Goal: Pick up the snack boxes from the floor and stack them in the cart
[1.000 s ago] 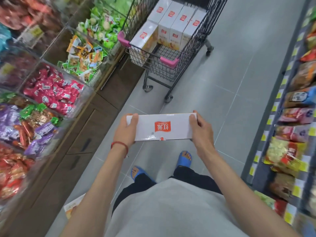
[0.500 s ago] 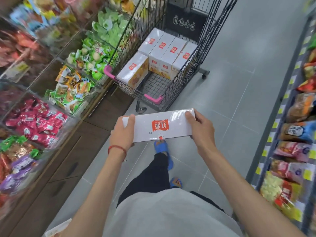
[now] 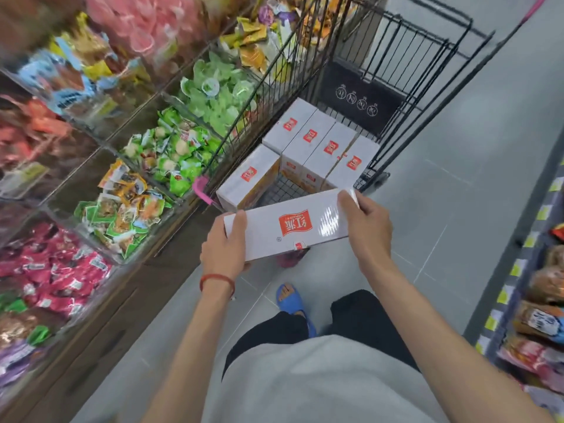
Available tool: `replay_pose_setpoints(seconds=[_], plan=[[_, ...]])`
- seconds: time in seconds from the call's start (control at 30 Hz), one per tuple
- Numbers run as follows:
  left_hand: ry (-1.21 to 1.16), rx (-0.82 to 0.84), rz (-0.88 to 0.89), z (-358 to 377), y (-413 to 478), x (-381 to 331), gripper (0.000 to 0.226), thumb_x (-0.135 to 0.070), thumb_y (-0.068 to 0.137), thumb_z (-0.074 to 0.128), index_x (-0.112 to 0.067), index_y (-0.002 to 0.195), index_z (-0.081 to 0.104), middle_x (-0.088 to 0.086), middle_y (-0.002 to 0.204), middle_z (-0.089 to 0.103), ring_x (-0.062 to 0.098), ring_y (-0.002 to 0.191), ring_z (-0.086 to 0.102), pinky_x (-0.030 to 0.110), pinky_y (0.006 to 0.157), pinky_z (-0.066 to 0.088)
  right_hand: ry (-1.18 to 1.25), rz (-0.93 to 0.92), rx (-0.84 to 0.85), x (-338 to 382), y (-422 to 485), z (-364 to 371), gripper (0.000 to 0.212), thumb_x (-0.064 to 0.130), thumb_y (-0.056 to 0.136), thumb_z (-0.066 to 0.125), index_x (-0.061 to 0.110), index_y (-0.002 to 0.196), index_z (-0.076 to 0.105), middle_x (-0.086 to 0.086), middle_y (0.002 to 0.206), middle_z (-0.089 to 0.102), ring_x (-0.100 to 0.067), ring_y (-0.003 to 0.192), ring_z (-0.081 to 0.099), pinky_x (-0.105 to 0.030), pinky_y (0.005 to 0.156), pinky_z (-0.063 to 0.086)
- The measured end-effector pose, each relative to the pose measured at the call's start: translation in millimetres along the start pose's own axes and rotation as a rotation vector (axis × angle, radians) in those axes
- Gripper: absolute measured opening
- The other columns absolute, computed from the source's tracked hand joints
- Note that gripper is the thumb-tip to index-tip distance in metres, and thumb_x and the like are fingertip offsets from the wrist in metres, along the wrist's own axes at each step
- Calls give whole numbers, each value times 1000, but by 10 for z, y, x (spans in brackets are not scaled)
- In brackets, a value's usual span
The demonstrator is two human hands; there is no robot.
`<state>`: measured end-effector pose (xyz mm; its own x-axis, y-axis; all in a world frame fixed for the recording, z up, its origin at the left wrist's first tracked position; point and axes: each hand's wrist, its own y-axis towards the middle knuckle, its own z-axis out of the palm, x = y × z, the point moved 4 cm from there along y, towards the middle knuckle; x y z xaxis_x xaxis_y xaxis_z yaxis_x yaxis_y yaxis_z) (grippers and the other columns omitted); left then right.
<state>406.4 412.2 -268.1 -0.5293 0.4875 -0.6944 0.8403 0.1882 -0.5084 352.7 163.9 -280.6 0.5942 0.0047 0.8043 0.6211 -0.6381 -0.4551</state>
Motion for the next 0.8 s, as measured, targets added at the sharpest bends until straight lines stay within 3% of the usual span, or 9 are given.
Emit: replay_pose_setpoints(seconds=[0.17, 0.3, 0.37, 0.47, 0.53, 0.6, 0.7, 0.8], plan=[[-36, -57, -39, 159, 373, -178, 25, -58, 91, 49, -39, 100, 62, 2, 107, 68, 26, 102, 65, 36, 50, 61, -24, -21, 102, 299, 547, 180, 50, 63, 91, 54, 36, 130, 70, 21, 124, 69, -11, 113, 64, -37, 94, 54], [-82, -134, -127, 345, 618, -267, 25, -68, 85, 47, -47, 89, 61, -6, 104, 70, 27, 102, 66, 52, 79, 61, -45, -17, 217, 394, 1047, 350, 55, 64, 90, 57, 34, 134, 68, 19, 132, 67, -12, 122, 62, -43, 106, 51], [-125, -193, -191, 465, 701, -327, 20, -62, 89, 50, -45, 88, 60, -7, 102, 69, 26, 100, 67, 54, 83, 59, -79, -9, 283, 476, 1314, 424, 52, 59, 94, 58, 31, 137, 66, 15, 136, 66, -13, 123, 61, -44, 109, 50], [-213, -263, -267, 684, 783, -422, 18, -56, 94, 51, -40, 89, 60, -13, 96, 67, 24, 97, 67, 56, 85, 58, -113, -31, 412, 641, 1632, 494, 50, 49, 99, 60, 26, 144, 61, 19, 143, 58, -7, 127, 55, -33, 114, 43], [-293, -308, -315, 842, 848, -410, 20, -54, 93, 52, -37, 97, 61, -8, 102, 67, 24, 101, 66, 54, 91, 55, -154, -58, 524, 722, 1816, 554, 43, 38, 102, 60, 26, 143, 61, 13, 140, 64, -7, 125, 60, -25, 105, 50], [-354, -340, -367, 986, 877, -361, 18, -47, 97, 52, -33, 105, 59, -4, 106, 67, 24, 104, 66, 48, 94, 54, -214, -81, 643, 764, 1979, 642, 33, 29, 102, 62, 24, 135, 66, 10, 124, 72, -6, 111, 68, -16, 86, 57], [-474, -373, -434, 1150, 886, -289, 6, -36, 100, 56, -30, 101, 58, -12, 98, 66, 14, 94, 67, 46, 90, 57, -290, -91, 755, 761, 2176, 793, 36, 24, 98, 69, 24, 134, 65, 10, 120, 74, -5, 107, 70, -26, 93, 60], [-517, -359, -488, 1250, 926, -249, 25, -31, 97, 63, -26, 119, 53, -12, 101, 64, 14, 96, 65, 41, 90, 55, -402, -112, 822, 678, 2323, 974, 45, 21, 93, 75, 23, 136, 60, 10, 122, 70, -7, 111, 67, -32, 98, 58]])
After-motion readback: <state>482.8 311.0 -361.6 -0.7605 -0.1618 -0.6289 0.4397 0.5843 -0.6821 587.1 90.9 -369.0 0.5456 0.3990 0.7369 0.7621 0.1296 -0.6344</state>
